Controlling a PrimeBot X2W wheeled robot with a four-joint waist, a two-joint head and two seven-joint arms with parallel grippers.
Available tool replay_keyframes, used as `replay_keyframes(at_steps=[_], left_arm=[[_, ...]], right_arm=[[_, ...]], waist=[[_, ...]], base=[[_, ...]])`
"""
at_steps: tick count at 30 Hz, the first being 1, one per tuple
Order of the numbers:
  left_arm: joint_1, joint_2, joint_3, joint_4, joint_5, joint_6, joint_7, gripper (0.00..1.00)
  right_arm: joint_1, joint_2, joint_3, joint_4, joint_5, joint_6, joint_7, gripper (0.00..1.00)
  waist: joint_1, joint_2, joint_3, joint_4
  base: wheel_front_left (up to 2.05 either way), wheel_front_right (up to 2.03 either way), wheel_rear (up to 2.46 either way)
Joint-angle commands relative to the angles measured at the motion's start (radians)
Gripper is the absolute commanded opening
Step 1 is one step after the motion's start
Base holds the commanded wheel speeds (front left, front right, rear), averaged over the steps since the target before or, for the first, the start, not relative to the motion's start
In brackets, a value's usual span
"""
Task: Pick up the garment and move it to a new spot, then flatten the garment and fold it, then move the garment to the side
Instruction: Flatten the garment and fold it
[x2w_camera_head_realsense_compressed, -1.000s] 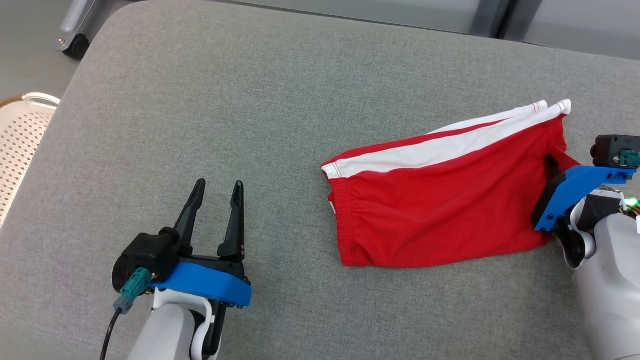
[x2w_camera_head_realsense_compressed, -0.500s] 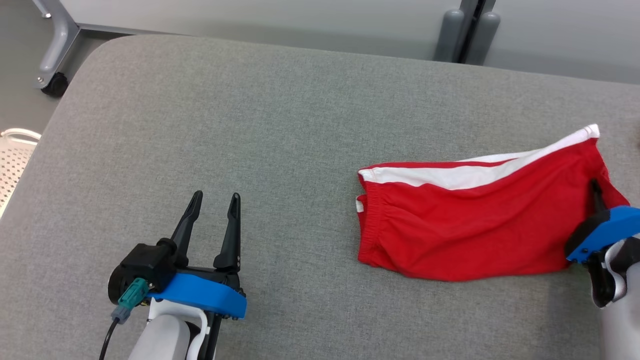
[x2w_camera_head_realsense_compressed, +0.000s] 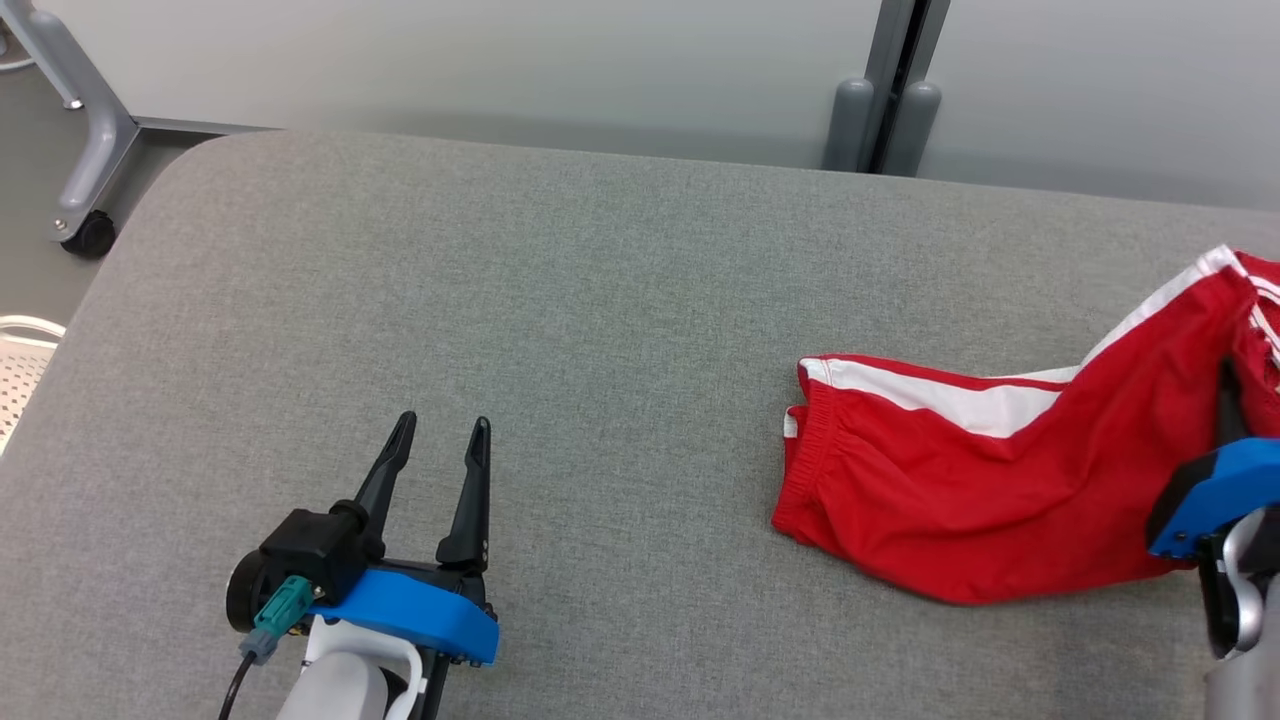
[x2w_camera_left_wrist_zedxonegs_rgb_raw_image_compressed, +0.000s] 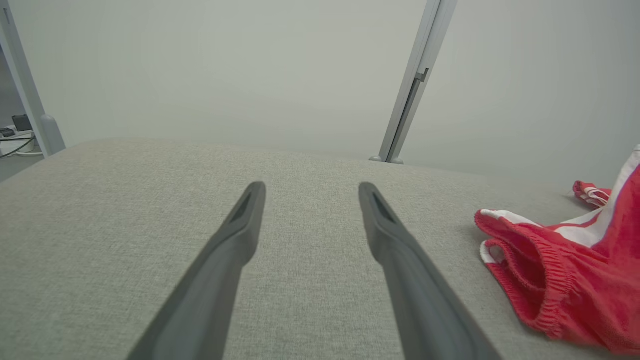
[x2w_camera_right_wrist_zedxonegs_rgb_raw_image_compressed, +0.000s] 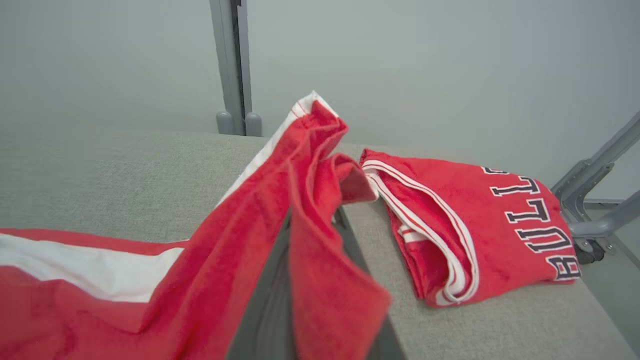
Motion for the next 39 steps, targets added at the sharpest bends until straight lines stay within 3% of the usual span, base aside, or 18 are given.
replay_keyframes(at_steps=[1,8,13,24,25,26,27,33,39], left_arm=[[0.002,0.0,-0.002,0.002,0.002,-0.007,-0.002,1.0],[0.002,0.005,-0.01,0.003,-0.011,-0.007,-0.002,1.0],[-0.001,0.006,-0.011,0.001,-0.017,-0.007,-0.002,1.0],[-0.012,0.008,-0.028,0.011,-0.032,-0.007,-0.002,1.0],[-0.01,0.008,-0.028,0.013,-0.033,-0.007,-0.002,1.0],[-0.008,0.008,-0.027,0.013,-0.034,-0.007,-0.002,1.0],[-0.005,0.008,-0.026,0.014,-0.035,-0.007,-0.002,1.0],[0.009,0.013,-0.021,0.017,-0.038,-0.007,-0.002,1.0],[0.025,0.017,-0.01,0.018,-0.038,-0.007,-0.002,1.0]], right_arm=[[0.025,0.007,0.027,-0.024,-0.001,0.0,0.014,0.0],[0.064,0.01,0.268,-0.096,0.067,0.0,0.093,0.0],[0.039,0.01,0.432,-0.055,0.099,0.0,0.125,0.0],[-0.013,0.01,0.586,0.101,0.153,0.0,0.112,0.0],[-0.011,0.01,0.603,0.112,0.155,0.0,0.118,0.09],[-0.007,0.01,0.62,0.121,0.158,0.0,0.125,0.43],[-0.004,0.01,0.636,0.127,0.167,0.0,0.127,1.0],[0.012,0.01,0.734,0.115,0.233,0.0,0.118,1.0],[0.052,0.009,0.836,0.007,0.489,0.0,0.089,1.0]], waist=[[0.0,0.0,-0.005,0.0],[0.0,0.0,-0.015,0.007],[0.0,0.0,-0.012,0.014],[0.0,0.0,-0.012,0.039],[0.0,0.0,-0.014,0.04],[0.0,0.0,-0.017,0.04],[0.0,0.0,-0.019,0.04],[0.0,0.0,-0.034,0.03],[0.0,0.0,-0.056,0.006]], base=[[0.0,0.0,0.0],[0.0,0.0,0.0],[0.0,0.0,0.0],[0.0,0.0,0.0],[0.0,0.0,0.0],[0.0,0.0,0.0],[0.0,0.0,0.0],[0.0,0.0,0.0],[0.0,0.0,0.0]])
